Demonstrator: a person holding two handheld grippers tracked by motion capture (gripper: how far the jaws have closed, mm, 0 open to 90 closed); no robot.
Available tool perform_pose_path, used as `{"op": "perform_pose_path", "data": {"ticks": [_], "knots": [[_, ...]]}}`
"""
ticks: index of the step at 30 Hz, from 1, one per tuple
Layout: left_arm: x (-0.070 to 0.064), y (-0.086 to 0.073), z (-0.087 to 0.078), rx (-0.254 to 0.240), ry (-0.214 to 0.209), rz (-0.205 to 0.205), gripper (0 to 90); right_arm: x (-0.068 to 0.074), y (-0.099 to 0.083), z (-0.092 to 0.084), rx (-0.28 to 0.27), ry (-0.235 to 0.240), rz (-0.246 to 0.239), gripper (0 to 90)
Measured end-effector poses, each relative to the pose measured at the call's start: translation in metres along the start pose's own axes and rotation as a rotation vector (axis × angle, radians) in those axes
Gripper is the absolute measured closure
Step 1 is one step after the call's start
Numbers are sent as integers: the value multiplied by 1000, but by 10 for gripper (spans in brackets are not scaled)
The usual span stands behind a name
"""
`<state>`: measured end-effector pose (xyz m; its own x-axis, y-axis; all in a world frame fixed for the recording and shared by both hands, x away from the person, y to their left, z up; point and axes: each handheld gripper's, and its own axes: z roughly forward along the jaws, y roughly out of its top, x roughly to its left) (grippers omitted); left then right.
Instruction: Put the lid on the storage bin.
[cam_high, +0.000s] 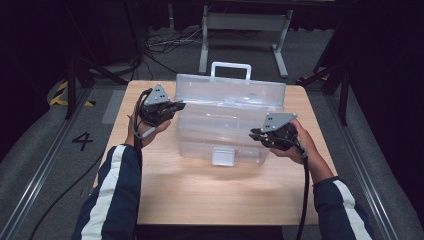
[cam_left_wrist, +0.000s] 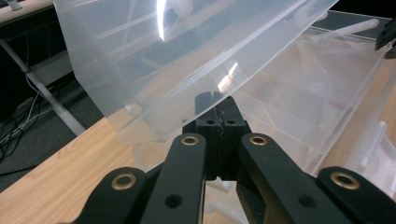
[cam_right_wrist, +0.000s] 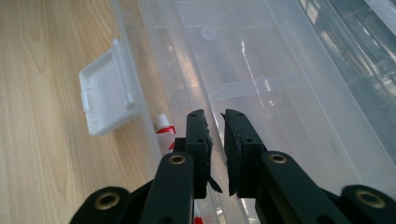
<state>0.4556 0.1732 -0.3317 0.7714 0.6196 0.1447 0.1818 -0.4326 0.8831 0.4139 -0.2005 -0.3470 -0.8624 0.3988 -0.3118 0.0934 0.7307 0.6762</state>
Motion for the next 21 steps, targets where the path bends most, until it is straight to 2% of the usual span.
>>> {"op": "perform_pose_path", "data": {"ticks": [12,16,21], "knots": [[-3,-3,-2,9,-13,10,900,2,-5,-7,-7,-30,7,814],[-6,-5,-4,6,0,18,900,3,-12,-13,-16,-43,23,819],[-7,-7,-4,8,-9,19,900,5,-19,-21,-25,-55,39,819]]}}
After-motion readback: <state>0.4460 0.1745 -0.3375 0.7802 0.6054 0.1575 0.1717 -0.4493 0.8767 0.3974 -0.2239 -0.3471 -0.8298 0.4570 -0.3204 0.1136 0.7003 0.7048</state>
